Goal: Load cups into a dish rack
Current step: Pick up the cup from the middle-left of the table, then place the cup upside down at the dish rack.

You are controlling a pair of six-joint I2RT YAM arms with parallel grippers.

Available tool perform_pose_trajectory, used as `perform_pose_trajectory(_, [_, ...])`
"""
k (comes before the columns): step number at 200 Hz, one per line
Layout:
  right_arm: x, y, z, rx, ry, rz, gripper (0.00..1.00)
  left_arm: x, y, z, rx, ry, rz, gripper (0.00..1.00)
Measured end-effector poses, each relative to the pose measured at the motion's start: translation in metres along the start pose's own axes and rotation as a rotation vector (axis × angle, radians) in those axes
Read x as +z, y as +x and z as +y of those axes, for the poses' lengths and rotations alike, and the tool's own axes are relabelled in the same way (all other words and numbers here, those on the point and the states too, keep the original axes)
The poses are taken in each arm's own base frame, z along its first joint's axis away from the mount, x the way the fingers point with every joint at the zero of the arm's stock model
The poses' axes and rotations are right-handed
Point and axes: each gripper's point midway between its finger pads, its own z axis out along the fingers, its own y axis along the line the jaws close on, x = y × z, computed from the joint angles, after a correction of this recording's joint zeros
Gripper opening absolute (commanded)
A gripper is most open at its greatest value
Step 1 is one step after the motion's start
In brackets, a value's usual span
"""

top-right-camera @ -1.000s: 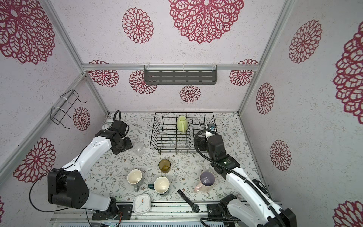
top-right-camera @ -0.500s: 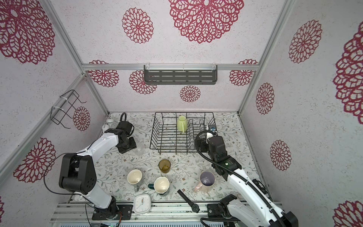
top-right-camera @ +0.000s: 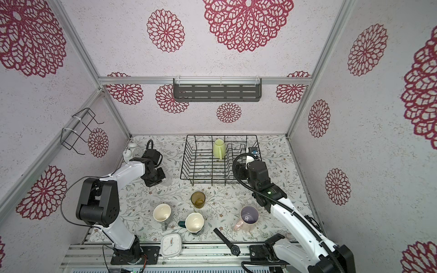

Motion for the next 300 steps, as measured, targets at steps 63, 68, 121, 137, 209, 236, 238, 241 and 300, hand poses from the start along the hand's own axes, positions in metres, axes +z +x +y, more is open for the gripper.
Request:
perform_pose_trajectory(63, [0.0,0.0,0.009,0.029,-0.053,0.006,0.85,-0.021,0.003,0.006,-0.01,0.095,-0.004,0.0])
perform_pose_trajectory(68, [0.0,0.0,0.011,0.029,-0.064,0.007,0.86,-0.027,0.001,0.004,-0.01,0.114,-0.014,0.0])
perform_pose_trajectory(121, [0.001,-0.001,0.044,0.032,-0.245,0.016,0.96,-0.131,-0.018,-0.045,0.026,0.501,-0.209,0.0])
perform_pose_trajectory(137, [-0.002,-0.002,0.057,0.035,-0.313,0.025,0.99,-0.17,-0.023,-0.059,0.044,0.636,-0.285,0.0])
perform_pose_trajectory(209, [-0.045,-0.032,0.129,0.114,-0.738,-0.034,0.99,-0.273,0.028,-0.144,0.359,1.172,-0.268,0.0])
perform_pose_trajectory(236, [-0.054,-0.043,0.147,0.249,-0.873,-0.013,0.99,-0.289,0.046,-0.161,0.472,1.256,-0.248,0.0])
perform_pose_trajectory(238, [-0.054,-0.044,0.148,0.265,-0.881,-0.01,0.99,-0.29,0.046,-0.161,0.477,1.261,-0.248,0.0])
perform_pose_trajectory(241, [-0.055,-0.045,0.15,0.28,-0.892,-0.008,0.99,-0.291,0.046,-0.162,0.482,1.267,-0.25,0.0])
perform_pose_trajectory(300, [-0.049,-0.051,0.182,0.618,-1.107,0.152,0.99,-0.311,0.053,-0.176,0.578,1.383,-0.283,0.0])
